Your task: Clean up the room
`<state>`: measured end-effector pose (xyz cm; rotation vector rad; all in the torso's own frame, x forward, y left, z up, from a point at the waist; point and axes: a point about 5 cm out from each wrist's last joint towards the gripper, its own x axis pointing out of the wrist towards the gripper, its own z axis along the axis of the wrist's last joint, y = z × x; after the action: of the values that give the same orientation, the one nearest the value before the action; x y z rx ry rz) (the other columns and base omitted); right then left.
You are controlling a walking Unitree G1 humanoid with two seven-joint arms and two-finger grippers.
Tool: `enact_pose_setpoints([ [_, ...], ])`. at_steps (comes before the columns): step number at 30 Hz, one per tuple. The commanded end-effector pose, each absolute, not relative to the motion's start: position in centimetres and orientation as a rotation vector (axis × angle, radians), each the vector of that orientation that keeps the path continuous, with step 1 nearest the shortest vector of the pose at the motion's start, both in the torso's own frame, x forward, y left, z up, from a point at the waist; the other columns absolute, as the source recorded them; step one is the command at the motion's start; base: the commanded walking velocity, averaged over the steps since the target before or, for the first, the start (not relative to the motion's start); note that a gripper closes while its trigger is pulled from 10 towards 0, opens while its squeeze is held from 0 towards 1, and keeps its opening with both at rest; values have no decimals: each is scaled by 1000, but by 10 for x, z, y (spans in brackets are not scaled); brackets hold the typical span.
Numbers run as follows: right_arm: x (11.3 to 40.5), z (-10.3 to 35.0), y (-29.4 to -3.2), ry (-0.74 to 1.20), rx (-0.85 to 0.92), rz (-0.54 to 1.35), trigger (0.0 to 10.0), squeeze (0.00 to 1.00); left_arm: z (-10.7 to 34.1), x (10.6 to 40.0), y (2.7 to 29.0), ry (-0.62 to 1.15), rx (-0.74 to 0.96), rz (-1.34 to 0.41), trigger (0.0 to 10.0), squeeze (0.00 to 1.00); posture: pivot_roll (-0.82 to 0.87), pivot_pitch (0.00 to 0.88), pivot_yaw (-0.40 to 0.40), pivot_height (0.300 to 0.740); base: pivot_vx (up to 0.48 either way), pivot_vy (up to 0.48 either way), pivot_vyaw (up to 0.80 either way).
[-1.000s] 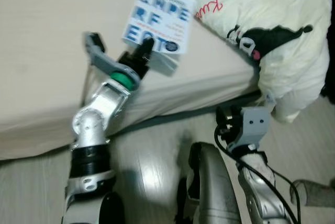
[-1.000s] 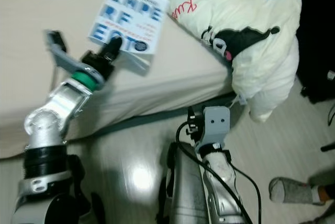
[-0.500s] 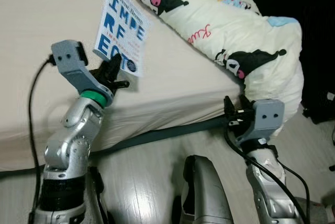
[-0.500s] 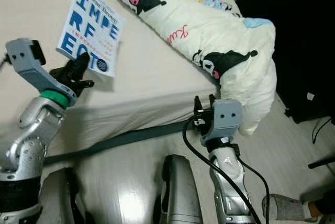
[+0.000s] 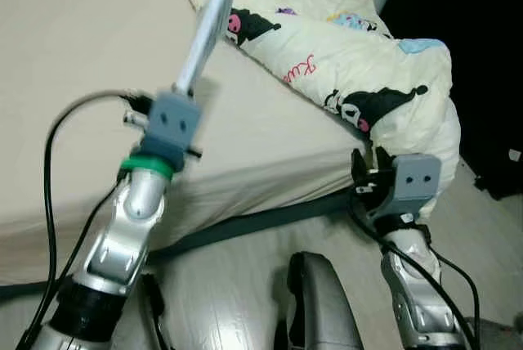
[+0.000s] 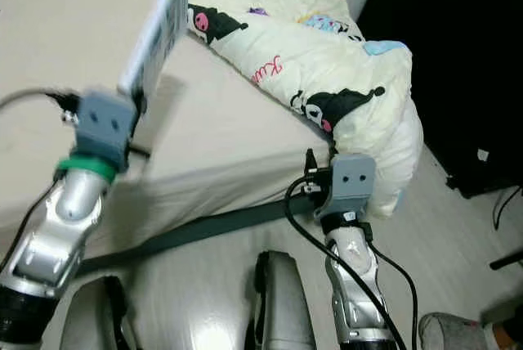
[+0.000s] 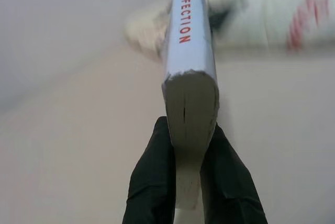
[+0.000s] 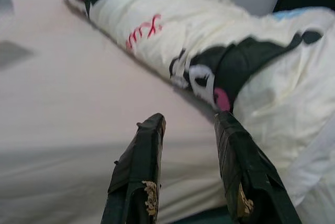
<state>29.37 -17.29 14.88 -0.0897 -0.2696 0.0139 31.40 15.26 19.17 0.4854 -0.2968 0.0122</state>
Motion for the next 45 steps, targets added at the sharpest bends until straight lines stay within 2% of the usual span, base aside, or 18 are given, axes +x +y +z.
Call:
enact_pose_setpoints([
  [1,291,141,-179,-257,-98,-5,10000,0,194,312,150,-330,493,20,10000,0,-30,93,-28,477,0,0,0],
  [8,294,143,-182,-271,-99,-24,10000,0,195,314,153,-326,420,67,10000,0,-22,91,-32,507,0,0,0],
  [19,293,139,-184,-272,-105,-27,10000,0,189,316,149,-263,280,-15,10000,0,-19,93,-32,557,0,0,0],
  [45,293,136,-187,-271,-108,-28,10000,0,197,319,142,-265,233,-86,10000,0,-20,103,-34,672,0,0,0],
])
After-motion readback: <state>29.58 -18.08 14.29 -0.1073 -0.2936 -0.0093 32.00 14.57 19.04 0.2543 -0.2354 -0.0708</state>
